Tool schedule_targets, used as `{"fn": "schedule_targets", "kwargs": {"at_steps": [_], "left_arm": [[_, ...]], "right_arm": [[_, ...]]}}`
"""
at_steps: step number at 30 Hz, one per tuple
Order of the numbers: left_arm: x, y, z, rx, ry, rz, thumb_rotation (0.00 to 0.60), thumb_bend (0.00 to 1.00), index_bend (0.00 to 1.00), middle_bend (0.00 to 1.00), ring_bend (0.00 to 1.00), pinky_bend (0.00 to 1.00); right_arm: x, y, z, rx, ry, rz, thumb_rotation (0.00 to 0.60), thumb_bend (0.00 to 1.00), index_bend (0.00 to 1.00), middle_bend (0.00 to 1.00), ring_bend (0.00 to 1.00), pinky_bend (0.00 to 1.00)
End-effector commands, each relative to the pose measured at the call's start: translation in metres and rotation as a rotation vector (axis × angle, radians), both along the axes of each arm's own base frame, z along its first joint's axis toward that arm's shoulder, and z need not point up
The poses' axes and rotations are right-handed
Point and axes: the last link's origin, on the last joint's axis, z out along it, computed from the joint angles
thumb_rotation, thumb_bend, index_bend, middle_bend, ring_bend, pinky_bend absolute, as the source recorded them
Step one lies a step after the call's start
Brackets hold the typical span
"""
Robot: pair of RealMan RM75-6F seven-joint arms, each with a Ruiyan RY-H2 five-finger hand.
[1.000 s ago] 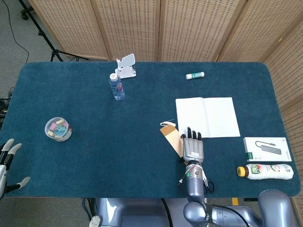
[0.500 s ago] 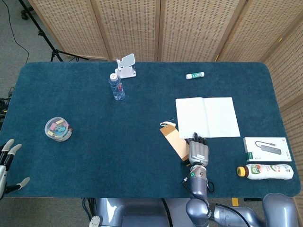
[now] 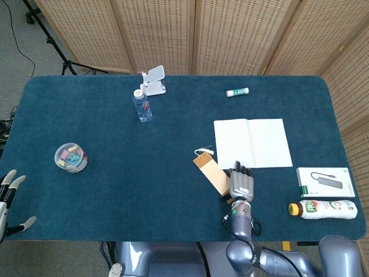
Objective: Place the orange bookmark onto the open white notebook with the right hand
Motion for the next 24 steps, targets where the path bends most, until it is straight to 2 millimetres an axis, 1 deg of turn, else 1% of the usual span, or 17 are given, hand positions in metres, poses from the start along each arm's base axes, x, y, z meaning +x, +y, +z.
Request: {"fn": "schedule_targets", "kwargs": {"at_steps": [1,10,17,21,24], "left_arm": [[0.0,0.0,0.0,0.0,0.0,0.0,0.6,0.0,0.0,0.0,0.0,0.0],[0.001,-0.001,-0.001,-0.002,0.001,0.0,0.6,0.0,0.0,0.0,0.0,0.0],[0.0,-0.001,-0.001,0.001,-0.002,0.001,0.6,0.0,0.0,0.0,0.0,0.0],[0.0,-0.001,-0.001,-0.002,-0.002,0.001,0.6,0.0,0.0,0.0,0.0,0.0],[0.001,-0.001,-0.001,0.001,-0.003,0.001,0.6,0.0,0.0,0.0,0.0,0.0]], "right_arm": [[0.0,-0.001,-0.001,-0.009,-0.003,0.001,0.6,0.0,0.43,0.0,0.0,0.0],[-0.001,0.001,-0.005,-0.03,0.009,0.045,0.6,0.0,0.54,0.0,0.0,0.0],[0.003,0.005,-0.002,-0.049,0.004,0.086,0.6,0.0,0.56,0.0,0.0,0.0],[0.008,0.007,-0.001,-0.051,0.0,0.112,0.6,0.05,0.58,0.0,0.0,0.0],[0.011,0.007,-0.002,-0.049,0.002,0.129,0.6,0.05,0.59,0.0,0.0,0.0]]}}
